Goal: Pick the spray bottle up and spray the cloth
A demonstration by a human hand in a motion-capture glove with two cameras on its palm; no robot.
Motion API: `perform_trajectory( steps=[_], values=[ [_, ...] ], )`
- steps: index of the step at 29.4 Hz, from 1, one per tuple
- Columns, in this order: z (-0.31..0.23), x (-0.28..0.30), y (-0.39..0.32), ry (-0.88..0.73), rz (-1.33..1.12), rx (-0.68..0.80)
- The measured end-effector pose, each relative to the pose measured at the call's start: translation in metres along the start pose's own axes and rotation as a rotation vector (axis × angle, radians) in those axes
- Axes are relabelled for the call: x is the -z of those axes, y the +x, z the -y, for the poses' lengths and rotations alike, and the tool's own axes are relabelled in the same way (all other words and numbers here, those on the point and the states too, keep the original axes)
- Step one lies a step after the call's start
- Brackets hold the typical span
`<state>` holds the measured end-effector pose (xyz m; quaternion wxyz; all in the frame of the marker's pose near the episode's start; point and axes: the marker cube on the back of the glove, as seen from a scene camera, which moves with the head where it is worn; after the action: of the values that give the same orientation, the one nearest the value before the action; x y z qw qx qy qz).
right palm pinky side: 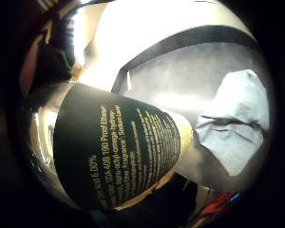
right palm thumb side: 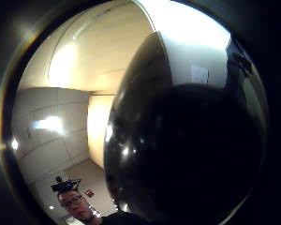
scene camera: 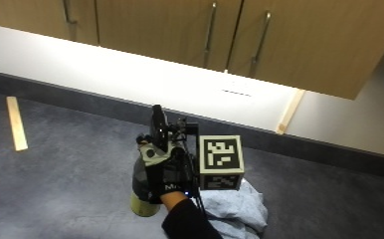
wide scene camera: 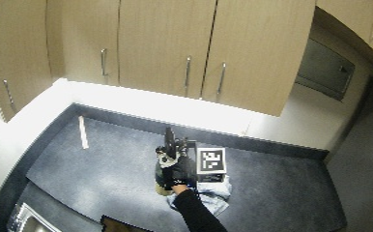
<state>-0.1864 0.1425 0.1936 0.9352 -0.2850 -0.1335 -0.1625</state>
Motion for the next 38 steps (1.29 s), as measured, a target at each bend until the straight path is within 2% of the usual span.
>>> perform_trajectory(
  steps=[10, 23, 38],
  values=[
    [-0.006, -0.023, 0.009, -0.029, 0.038, 0.034],
    [-0.036, -0.015, 0.108, 0.014, -0.037, -0.08],
    [-0.039, -0.021, 0.116, -0.011, -0.077, -0.085]
  ],
)
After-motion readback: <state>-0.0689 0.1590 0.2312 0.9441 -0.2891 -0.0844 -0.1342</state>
